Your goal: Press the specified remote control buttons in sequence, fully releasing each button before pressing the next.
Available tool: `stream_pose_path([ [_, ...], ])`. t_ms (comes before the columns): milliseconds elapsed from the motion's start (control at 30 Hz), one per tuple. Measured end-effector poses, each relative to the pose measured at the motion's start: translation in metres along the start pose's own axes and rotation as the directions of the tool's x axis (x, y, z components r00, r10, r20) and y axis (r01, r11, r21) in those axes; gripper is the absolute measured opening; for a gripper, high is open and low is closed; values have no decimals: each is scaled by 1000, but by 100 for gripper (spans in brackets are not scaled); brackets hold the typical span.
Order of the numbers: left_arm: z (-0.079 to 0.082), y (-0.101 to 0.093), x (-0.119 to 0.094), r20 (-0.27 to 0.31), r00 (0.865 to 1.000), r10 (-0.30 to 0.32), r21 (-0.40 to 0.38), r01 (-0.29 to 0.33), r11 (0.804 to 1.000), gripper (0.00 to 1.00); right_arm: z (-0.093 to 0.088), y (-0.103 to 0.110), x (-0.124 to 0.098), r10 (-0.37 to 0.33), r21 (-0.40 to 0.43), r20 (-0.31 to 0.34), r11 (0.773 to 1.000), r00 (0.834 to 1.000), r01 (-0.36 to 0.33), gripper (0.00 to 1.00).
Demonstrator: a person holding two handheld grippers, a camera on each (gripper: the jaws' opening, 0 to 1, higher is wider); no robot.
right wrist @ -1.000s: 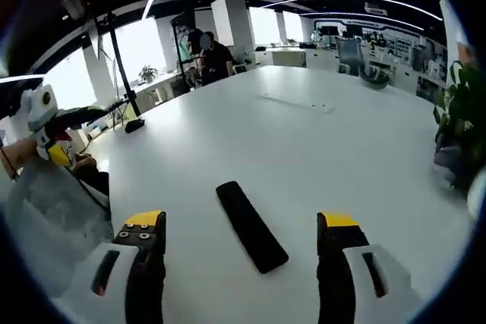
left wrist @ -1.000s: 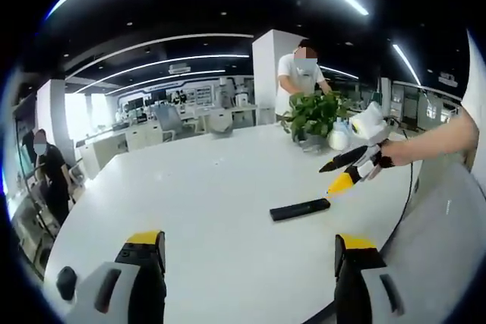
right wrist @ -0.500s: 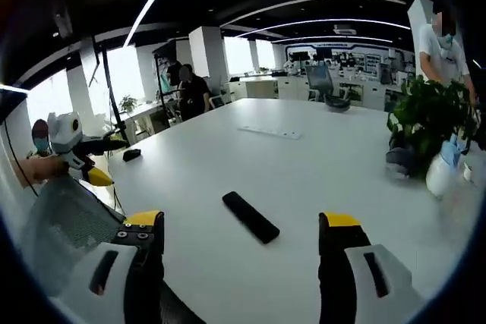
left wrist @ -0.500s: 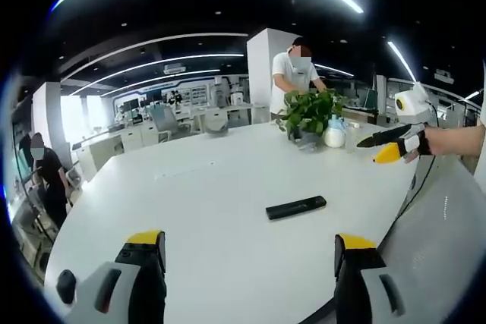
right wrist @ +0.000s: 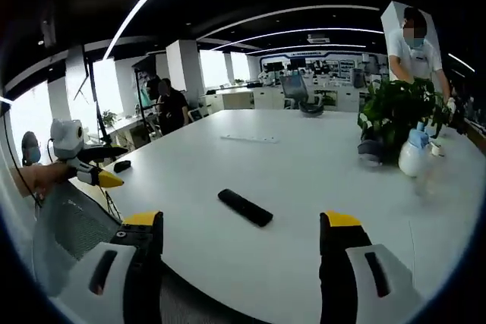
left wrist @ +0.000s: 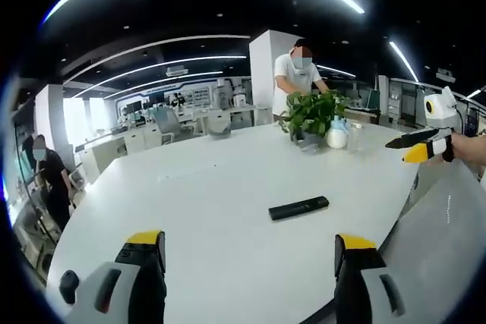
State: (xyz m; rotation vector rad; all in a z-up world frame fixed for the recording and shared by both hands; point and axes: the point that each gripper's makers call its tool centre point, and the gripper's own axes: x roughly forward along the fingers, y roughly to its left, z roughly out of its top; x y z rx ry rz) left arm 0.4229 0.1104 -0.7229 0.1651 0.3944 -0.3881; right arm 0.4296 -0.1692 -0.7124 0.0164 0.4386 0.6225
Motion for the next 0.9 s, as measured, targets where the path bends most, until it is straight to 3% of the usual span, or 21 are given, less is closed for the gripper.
stream_pose_path([
  [633, -5, -4, -1, -27, 1000, -13, 7, 13, 1000, 96, -13, 4, 5, 18, -81, -39, 996, 999, -21, 89],
  [900, -5, -3, -1, -22, 1000, -16, 1, 16, 1000, 96, -15, 4, 4, 17, -75, -42, 997, 999, -20, 90],
])
